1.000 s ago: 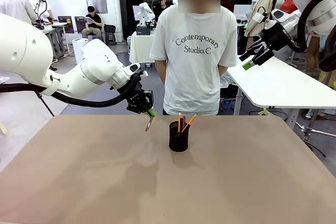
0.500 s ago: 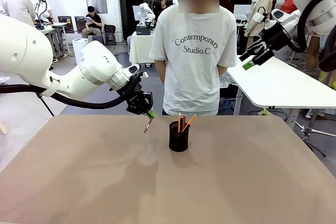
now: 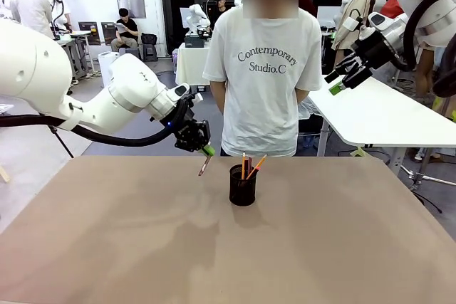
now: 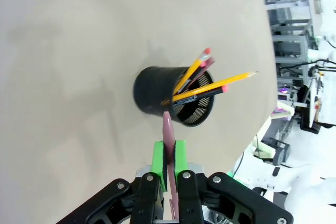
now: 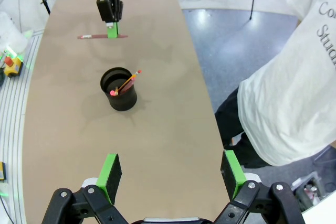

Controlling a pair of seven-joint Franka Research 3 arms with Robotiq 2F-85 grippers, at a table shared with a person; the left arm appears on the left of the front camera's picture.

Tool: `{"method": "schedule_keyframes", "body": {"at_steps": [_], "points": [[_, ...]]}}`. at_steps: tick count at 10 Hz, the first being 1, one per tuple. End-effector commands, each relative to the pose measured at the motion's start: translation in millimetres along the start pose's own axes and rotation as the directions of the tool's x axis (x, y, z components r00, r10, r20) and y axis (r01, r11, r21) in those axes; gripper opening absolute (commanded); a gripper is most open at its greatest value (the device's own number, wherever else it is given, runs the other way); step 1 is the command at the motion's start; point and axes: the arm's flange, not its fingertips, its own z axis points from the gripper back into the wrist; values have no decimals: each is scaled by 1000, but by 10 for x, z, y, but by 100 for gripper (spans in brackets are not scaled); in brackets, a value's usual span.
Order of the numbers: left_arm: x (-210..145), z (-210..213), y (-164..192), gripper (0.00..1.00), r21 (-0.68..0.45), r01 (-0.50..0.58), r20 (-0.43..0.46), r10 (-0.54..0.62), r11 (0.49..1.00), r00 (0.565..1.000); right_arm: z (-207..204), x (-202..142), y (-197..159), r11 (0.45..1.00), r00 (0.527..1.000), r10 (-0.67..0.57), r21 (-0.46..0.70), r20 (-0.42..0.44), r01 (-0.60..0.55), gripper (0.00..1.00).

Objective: Place the pens into the pen holder.
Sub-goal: Pick up a writing instrument from the table and place it into the Pen holder.

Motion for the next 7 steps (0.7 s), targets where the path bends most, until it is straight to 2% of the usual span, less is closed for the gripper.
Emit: {"method": "schedule_keyframes", "body": {"at_steps": [1, 2, 3, 5, 6, 7], "points": [[157, 128, 38, 0, -158, 148, 109, -132, 976, 985, 11, 17, -2, 1000, 1000, 16, -11, -6, -16, 100], [208, 215, 27, 0, -242, 205, 187, -162, 948, 969, 11, 17, -2, 1000, 1000, 16, -11, -6, -16, 100], [210, 305, 17, 0, -329, 281, 218, -217, 902, 952, 11, 17, -2, 1000, 1000, 16, -11, -6, -16, 100], [251, 385, 52, 0, -395, 444, 351, -315, 804, 882, 11, 17, -2, 1000, 1000, 16, -11, -6, -16, 100], [244, 403, 50, 0, -388, 553, 435, -382, 738, 815, 11, 17, -2, 1000, 1000, 16, -11, -6, -16, 100], [222, 421, 34, 0, -366, 615, 514, -400, 698, 759, 11, 17, -2, 1000, 1000, 16, -11, -6, -16, 100]]}}
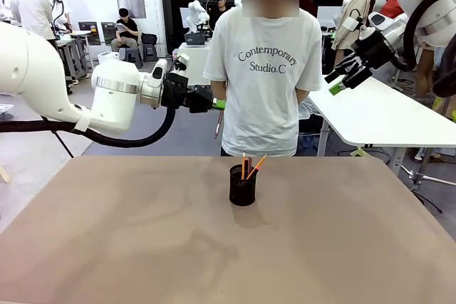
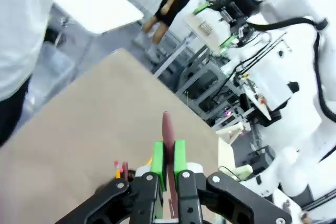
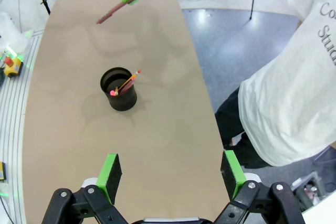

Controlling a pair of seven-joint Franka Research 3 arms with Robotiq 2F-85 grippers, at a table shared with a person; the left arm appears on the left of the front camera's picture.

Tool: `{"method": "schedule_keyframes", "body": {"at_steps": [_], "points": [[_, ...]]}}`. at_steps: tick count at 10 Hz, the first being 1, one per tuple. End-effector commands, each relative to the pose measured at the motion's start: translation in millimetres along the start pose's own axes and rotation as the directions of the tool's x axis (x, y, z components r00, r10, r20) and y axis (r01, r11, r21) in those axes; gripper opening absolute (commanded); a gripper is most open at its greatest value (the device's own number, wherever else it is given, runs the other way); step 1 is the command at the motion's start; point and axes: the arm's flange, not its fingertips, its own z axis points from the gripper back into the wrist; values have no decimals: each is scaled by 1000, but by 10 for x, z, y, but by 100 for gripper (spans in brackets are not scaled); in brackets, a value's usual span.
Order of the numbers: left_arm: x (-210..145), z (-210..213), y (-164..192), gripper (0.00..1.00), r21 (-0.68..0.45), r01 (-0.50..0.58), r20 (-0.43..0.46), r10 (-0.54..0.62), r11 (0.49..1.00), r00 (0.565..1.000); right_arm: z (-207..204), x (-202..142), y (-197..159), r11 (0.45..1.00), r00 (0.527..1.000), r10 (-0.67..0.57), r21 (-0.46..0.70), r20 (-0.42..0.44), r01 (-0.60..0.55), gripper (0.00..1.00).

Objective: Place the pens into the pen holder.
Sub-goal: Pick up a writing instrument from the table and place it into the Pen holder.

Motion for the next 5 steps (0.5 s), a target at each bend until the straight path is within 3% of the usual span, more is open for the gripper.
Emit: {"method": "schedule_keyframes", "body": {"at_steps": [1, 3, 5], "points": [[-177, 51, -31, 0, -82, 135, 88, -128, 987, 988, 11, 16, -2, 1000, 1000, 16, -11, -6, -16, 100], [-200, 9, -56, 0, -96, 213, 134, -199, 972, 971, 11, 16, -2, 1000, 1000, 16, -11, -6, -16, 100], [-34, -40, -10, 0, -73, 180, 121, -170, 981, 978, 11, 16, -2, 1000, 1000, 16, -11, -6, -16, 100]]}}
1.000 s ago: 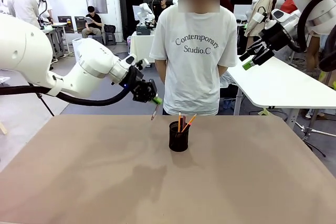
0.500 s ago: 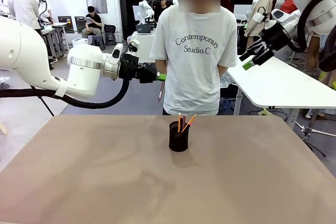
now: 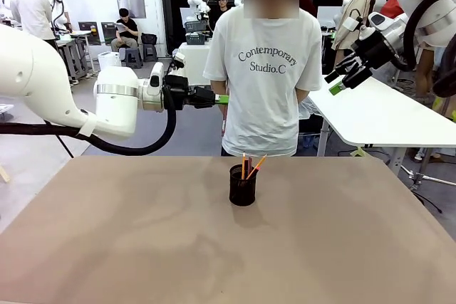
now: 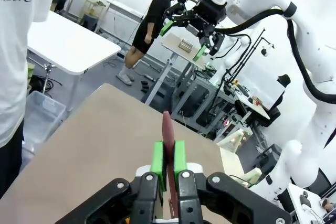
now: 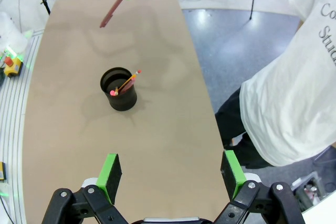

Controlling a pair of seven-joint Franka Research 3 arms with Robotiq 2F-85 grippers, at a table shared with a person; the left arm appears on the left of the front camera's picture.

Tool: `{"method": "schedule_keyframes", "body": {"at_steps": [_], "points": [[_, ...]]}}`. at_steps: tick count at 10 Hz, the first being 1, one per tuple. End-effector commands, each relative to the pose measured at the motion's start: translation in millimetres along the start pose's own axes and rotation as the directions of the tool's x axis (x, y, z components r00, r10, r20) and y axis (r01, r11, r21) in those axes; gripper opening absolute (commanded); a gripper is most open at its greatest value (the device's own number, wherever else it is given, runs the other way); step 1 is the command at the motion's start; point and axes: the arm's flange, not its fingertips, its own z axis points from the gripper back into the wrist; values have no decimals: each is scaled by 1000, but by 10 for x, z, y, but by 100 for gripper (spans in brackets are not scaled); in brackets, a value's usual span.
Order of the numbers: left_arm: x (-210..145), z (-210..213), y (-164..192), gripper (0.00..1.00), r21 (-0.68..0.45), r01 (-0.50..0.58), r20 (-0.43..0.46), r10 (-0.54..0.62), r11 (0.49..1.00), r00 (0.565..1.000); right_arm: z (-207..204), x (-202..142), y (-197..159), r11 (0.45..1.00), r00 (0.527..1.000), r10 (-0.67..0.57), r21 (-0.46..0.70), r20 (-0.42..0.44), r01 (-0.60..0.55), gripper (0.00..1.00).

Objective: Place the pens into the pen holder.
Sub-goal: Pick up a writing instrument from the table and place it into the Pen holder.

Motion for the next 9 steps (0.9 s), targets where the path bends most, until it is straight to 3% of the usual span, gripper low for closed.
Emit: {"method": "schedule_keyframes", "body": {"at_steps": [1, 4, 5, 7, 9], "points": [[55, 32, -5, 0, 14, -2, 9, 2, 1000, 1000, 11, 16, -2, 1000, 1000, 16, -11, -6, -16, 100], [21, 5, 9, 0, 11, 6, -7, -6, 1000, 1000, 11, 16, -2, 1000, 1000, 16, -11, -6, -16, 100], [-31, -86, 49, 0, 27, 42, 49, -43, 999, 998, 11, 16, -2, 1000, 1000, 16, -11, -6, -16, 100], [-146, -278, 58, 0, 8, 224, 124, -223, 975, 967, 11, 16, -2, 1000, 1000, 16, -11, -6, -16, 100], [-300, -341, 114, 0, -34, 338, 146, -330, 940, 932, 11, 16, -2, 1000, 1000, 16, -11, -6, -16, 100]]}}
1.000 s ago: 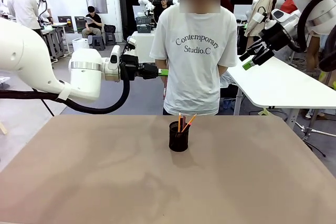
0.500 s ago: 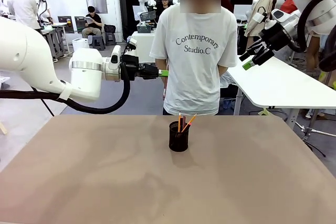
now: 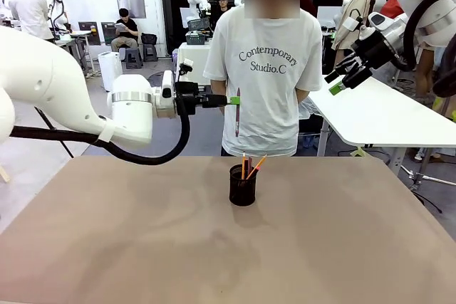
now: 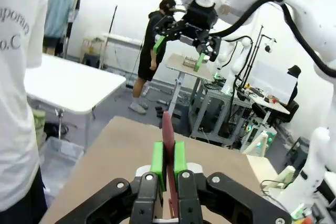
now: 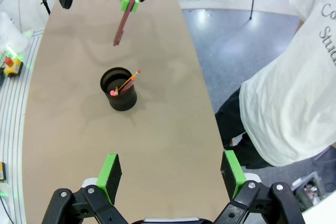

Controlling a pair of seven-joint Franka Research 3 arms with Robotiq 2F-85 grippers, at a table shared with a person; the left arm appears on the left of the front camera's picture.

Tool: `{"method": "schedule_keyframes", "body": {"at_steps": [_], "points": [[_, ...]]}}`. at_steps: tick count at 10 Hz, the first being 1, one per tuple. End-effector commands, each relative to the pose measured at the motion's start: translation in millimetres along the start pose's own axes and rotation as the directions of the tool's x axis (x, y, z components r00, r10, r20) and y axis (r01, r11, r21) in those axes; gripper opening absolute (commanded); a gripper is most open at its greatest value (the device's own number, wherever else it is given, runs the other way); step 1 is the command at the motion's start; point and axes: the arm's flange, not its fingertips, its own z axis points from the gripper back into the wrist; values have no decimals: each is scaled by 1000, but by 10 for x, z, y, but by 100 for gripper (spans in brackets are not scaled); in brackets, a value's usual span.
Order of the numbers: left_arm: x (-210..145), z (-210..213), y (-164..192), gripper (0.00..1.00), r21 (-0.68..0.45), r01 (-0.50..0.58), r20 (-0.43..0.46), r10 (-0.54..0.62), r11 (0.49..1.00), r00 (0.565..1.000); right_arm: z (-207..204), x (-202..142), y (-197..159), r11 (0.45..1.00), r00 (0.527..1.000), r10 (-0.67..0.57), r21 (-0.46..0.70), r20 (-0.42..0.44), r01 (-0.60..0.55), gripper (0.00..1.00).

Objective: Place the pens into the pen holder.
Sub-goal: Pick up a writing instrument from the table and place it into the Pen holder.

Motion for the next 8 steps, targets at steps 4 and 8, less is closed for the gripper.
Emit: {"method": "schedule_keyframes", "body": {"at_steps": [4, 8], "points": [[-522, 217, -123, 0, -193, 205, 75, -194, 959, 978, 11, 16, -2, 1000, 1000, 16, -11, -6, -16, 100], [-840, 267, -207, 0, -259, 181, 41, -176, 949, 984, 11, 16, -2, 1000, 1000, 16, -11, -6, -16, 100]]}}
